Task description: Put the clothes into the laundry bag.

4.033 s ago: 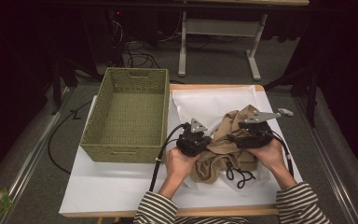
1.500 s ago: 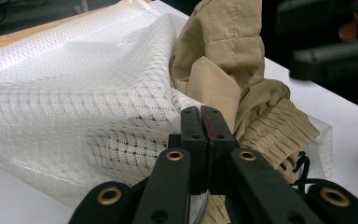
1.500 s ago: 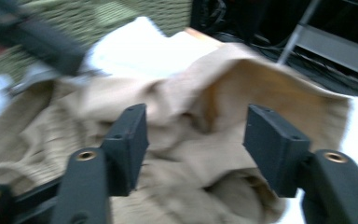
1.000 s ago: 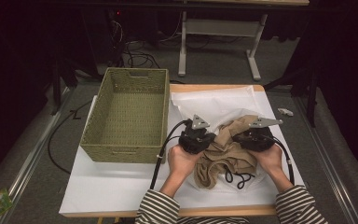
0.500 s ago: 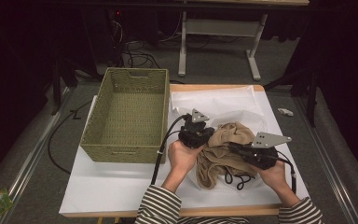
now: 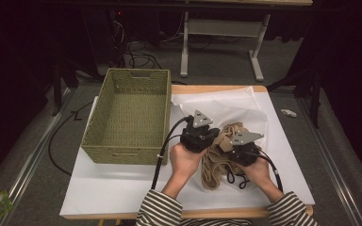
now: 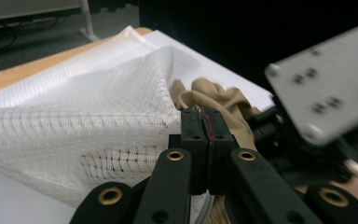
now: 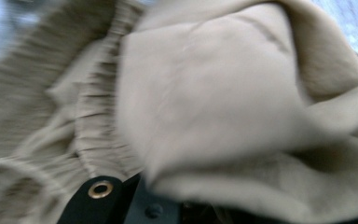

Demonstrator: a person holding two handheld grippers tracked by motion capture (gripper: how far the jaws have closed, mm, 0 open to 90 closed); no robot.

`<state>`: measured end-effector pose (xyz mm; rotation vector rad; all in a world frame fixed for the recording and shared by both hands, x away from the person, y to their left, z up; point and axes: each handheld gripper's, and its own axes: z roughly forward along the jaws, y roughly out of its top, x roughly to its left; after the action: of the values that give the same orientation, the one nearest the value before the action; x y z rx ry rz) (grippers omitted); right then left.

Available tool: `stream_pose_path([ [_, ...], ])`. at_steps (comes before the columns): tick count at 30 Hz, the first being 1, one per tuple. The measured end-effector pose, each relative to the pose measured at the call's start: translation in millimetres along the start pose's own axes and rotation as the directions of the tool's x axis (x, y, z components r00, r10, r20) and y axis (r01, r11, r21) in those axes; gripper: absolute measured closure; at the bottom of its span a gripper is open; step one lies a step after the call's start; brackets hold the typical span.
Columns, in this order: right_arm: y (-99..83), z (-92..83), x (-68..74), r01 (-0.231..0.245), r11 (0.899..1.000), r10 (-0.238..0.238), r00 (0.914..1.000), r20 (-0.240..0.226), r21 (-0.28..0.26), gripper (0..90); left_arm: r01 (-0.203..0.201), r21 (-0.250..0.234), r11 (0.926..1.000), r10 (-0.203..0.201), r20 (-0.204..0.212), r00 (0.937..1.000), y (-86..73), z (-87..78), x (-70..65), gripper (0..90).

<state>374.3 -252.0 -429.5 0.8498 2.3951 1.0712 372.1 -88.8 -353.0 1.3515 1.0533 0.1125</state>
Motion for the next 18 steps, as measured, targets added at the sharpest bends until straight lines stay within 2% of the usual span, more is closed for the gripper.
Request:
stream_pose_path([
  [2, -1.0, 9.4, -4.4, -0.02, 1.0, 0.02, 0.9998, 0.009, 0.022, 87.0, 0.009, 0.017, 0.9998, -0.009, -0.011, 0.9999, -4.4, 0.6, 5.6, 89.0],
  [4, -1.1, 17.1, -7.8, -0.039, 0.999, 0.039, 0.9992, -0.001, 0.038, 85.7, 0.024, 0.029, 0.9993, -0.024, -0.018, 0.9996, -7.5, 2.2, 11.9, 89.0],
  [6, -0.8, 13.3, -6.3, -0.036, 0.999, 0.037, 0.9993, -0.013, 0.026, 79.8, 0.038, 0.018, 0.9991, -0.037, -0.019, 0.9991, -6.6, 2.5, 13.4, 89.0],
  [8, -0.8, 0.9, -1.2, -0.038, 0.999, 0.038, 0.9987, -0.032, 0.009, 67.7, 0.033, 0.019, 0.9993, -0.032, -0.018, 0.9993, -5.4, 1.2, 13.8, 88.9],
  [10, -1.9, -11.7, 3.7, -0.02, 1.0, 0.02, 0.9988, -0.045, 0.001, 60.9, 0.034, 0.015, 0.9993, -0.034, -0.018, 0.9993, -5.1, 1.0, 13.5, 88.9],
  [13, -10.7, -40.1, 10.2, 0.013, 0.999, -0.015, 0.9987, -0.048, -0.046, 55.2, 0.027, 0.02, 0.9994, -0.027, -0.019, 0.9995, -4.8, 0.2, 14.4, 88.9],
  [18, -23.6, -71.4, 6.2, -0.013, 0.997, 0.011, 0.9996, -0.027, -0.071, 52.5, 0.027, 0.019, 0.9994, -0.027, -0.021, 0.9994, -4.5, 1.3, 15.1, 88.8],
])
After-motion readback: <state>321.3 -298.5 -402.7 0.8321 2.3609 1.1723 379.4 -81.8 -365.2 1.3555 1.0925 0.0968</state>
